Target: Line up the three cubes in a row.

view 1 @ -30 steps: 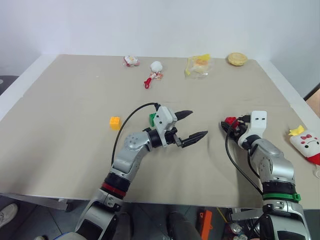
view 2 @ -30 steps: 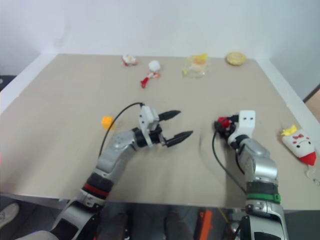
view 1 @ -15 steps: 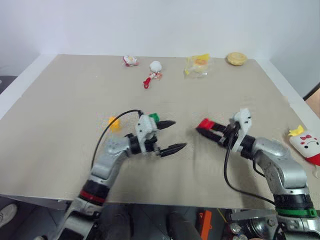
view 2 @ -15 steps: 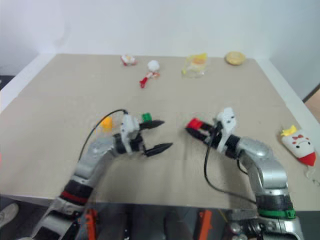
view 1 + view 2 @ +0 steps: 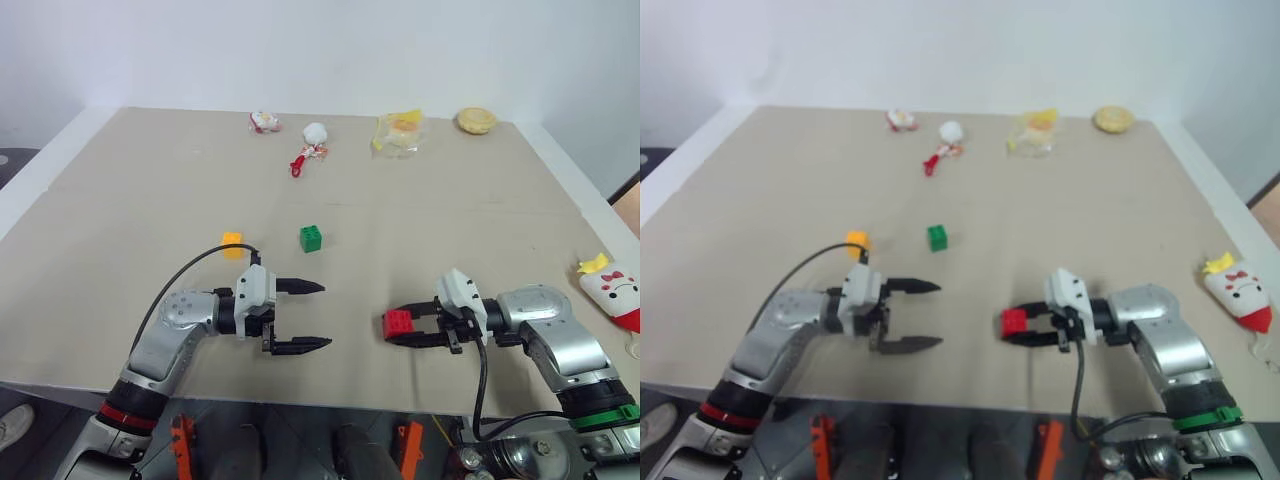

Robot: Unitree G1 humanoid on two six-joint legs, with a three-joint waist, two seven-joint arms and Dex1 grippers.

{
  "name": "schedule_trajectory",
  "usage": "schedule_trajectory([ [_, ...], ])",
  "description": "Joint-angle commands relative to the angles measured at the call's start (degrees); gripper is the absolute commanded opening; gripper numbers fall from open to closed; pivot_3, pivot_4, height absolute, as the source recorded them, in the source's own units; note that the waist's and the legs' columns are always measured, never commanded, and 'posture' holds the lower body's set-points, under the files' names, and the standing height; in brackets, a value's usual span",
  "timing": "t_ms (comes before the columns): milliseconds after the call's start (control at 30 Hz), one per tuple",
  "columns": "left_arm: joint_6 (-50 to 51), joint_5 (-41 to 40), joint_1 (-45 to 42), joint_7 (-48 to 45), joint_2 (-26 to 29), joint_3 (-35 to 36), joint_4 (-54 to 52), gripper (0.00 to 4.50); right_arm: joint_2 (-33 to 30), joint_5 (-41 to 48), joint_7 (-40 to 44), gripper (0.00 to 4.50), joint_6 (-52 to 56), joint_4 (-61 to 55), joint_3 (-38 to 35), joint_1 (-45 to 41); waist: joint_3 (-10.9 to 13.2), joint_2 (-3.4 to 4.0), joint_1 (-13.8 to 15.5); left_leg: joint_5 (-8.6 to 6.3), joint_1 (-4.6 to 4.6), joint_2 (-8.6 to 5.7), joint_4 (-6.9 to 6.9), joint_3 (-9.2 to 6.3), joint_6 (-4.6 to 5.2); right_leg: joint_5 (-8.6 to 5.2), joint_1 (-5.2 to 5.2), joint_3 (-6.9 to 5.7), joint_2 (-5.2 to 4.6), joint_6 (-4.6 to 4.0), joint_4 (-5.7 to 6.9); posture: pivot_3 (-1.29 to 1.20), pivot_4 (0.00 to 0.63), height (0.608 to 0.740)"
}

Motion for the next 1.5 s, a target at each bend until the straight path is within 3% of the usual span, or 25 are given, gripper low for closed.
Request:
schedule_trajectory([
  [33,0.1,-0.8,0.8,0.1,0.6,0.8,-3.4,4.50,-0.4,-1.3,3.1,1.27,-3.2,3.1,0.4,-2.0,0.0,0.00,0.0,0.00,0.00,0.00,-0.03,0.00,0.00,-0.03,0.00,0.00,0.00,0.00,0.00,0.00,0.150,0.740],
  [233,0.9,-0.8,1.4,0.4,1.3,0.9,-4.8,4.50,0.0,-2.6,4.7,1.27,-5.3,6.9,1.2,-3.9,0.0,0.00,0.0,0.00,0.02,0.00,-0.06,-0.08,-0.01,-0.05,0.02,-0.05,0.02,0.00,0.01,0.00,0.150,0.740],
  [300,1.1,-0.9,1.4,0.7,1.2,1.1,-4.8,4.50,0.1,-2.2,4.6,2.31,-4.9,6.4,1.1,-4.0,0.0,0.00,0.0,0.00,0.02,-0.01,-0.03,-0.09,-0.01,-0.04,0.04,-0.06,0.01,-0.01,0.01,0.00,0.150,0.740],
  [500,3.4,-1.5,1.7,5.7,-0.9,2.2,-5.3,4.50,-0.9,1.9,4.6,4.39,0.4,0.9,-0.8,-3.1,0.0,0.00,0.0,0.00,0.02,-0.01,0.00,-0.10,0.00,-0.01,0.05,-0.06,0.01,-0.01,0.02,0.00,0.150,0.740],
  [533,4.5,-2.0,1.8,7.9,-1.8,2.9,-5.6,4.50,-1.2,3.3,4.4,4.48,2.0,-0.8,-1.5,-2.9,0.0,0.00,0.0,0.00,0.01,-0.01,0.00,-0.11,0.00,-0.01,0.04,-0.07,0.01,-0.01,0.02,0.00,0.150,0.740],
  [733,7.0,2.9,1.7,27.6,-11.4,5.5,-6.5,4.50,0.7,16.9,-6.7,4.48,17.8,-14.3,-9.4,-6.6,0.0,-0.03,0.0,0.00,-0.02,-0.02,0.05,-0.17,-0.01,0.16,0.08,-0.10,0.01,0.31,0.03,0.00,0.150,0.740],
  [900,5.4,11.0,-3.1,43.3,-17.2,8.0,1.0,4.50,6.5,13.6,-21.0,4.48,20.6,-17.1,-9.8,-11.1,0.0,-0.14,0.0,0.04,0.01,-0.04,0.10,-0.37,0.01,0.26,0.09,-0.17,0.13,0.17,0.03,0.00,0.150,0.740],
  [1133,2.4,16.5,-9.1,52.5,-23.1,7.7,13.4,4.50,10.7,10.7,-28.6,4.48,20.7,-16.7,-9.4,-13.5,0.0,-0.14,0.1,0.15,-0.11,-0.14,0.09,-0.30,-0.07,0.35,0.05,-0.12,0.03,0.38,-0.01,0.00,0.150,0.740],
  [1500,-3.1,18.9,-13.9,52.0,-26.2,5.9,26.1,4.50,13.3,10.7,-33.5,4.48,20.8,-17.8,-10.0,-15.6,0.0,-0.14,0.1,0.15,-0.11,-0.13,-0.15,-0.35,-0.08,0.27,-0.03,-0.13,0.07,0.35,-0.01,0.00,0.150,0.740],
])
